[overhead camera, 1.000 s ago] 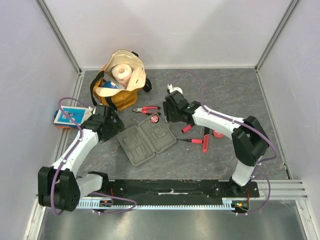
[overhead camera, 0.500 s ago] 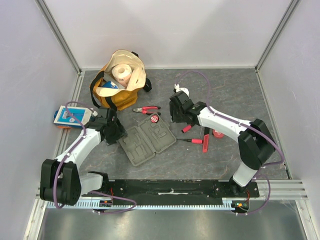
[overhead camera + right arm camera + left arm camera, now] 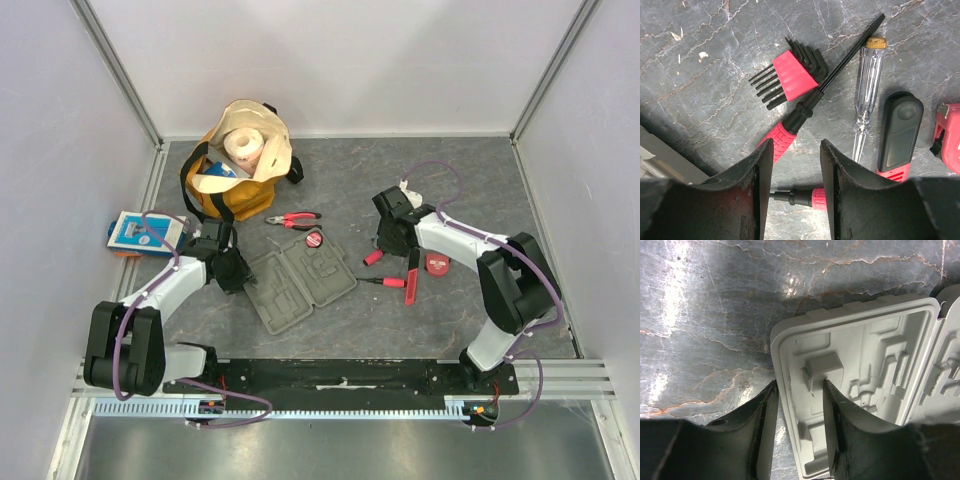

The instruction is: Pack the tool kit

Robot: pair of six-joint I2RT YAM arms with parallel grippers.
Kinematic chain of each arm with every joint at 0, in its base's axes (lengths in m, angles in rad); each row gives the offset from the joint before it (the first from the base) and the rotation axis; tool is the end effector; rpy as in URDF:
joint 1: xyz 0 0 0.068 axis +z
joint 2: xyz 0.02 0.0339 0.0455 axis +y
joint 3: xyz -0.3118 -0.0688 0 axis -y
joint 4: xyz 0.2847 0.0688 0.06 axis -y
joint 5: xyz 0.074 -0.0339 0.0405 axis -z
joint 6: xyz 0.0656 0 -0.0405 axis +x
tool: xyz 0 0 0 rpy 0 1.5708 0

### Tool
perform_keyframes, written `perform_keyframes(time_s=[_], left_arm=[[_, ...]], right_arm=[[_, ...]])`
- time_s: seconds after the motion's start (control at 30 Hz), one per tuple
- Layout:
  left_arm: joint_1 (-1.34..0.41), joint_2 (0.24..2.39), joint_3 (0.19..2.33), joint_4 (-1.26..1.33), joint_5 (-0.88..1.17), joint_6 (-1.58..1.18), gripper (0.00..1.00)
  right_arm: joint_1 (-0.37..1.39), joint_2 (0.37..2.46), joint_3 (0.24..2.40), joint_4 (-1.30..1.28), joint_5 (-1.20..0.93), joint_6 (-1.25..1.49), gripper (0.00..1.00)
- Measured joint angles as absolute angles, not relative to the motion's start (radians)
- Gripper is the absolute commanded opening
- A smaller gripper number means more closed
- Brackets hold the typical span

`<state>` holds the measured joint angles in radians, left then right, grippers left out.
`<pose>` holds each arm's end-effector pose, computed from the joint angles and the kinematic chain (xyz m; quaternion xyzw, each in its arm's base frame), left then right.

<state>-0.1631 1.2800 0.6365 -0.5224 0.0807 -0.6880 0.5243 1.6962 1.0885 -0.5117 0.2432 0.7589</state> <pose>0.2451 -0.0457 0.1613 -0.2461 0.9474 -0.1189 0.1667 0.3430 0.1801 0.1857 0.1402 0.9576 0.0382 0.2487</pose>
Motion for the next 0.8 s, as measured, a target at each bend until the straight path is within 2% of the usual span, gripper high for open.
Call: perform_keyframes(time_s=[0.2, 0.4, 0.5, 0.6, 0.8], left_arm=[[-0.163, 1.285, 0.636, -0.514, 0.083, -0.688, 0.46], [-0.163, 1.283, 0.642, -0.522, 0.072, -0.687, 0.58], [-0.163, 1.28, 0.644, -0.532, 0.055, -0.686, 0.6], [-0.163, 1.261, 0.654, -0.547, 0.036, -0.686, 0.61], [-0.158, 1.174, 0.701, -0.555, -0.003, -0.68, 0.66]], right_arm=[[0.506, 1.698, 1.089, -0.492, 0.212, 0.788, 0.55], [0.504, 1.734, 1.089, -0.471, 0.187, 0.814, 0.58], [0.504, 1.761, 1.089, -0.47, 0.175, 0.826, 0.58], [0.504, 1.776, 1.089, -0.466, 0.17, 0.839, 0.55], [0.504, 1.782, 1.089, -0.456, 0.164, 0.859, 0.32]])
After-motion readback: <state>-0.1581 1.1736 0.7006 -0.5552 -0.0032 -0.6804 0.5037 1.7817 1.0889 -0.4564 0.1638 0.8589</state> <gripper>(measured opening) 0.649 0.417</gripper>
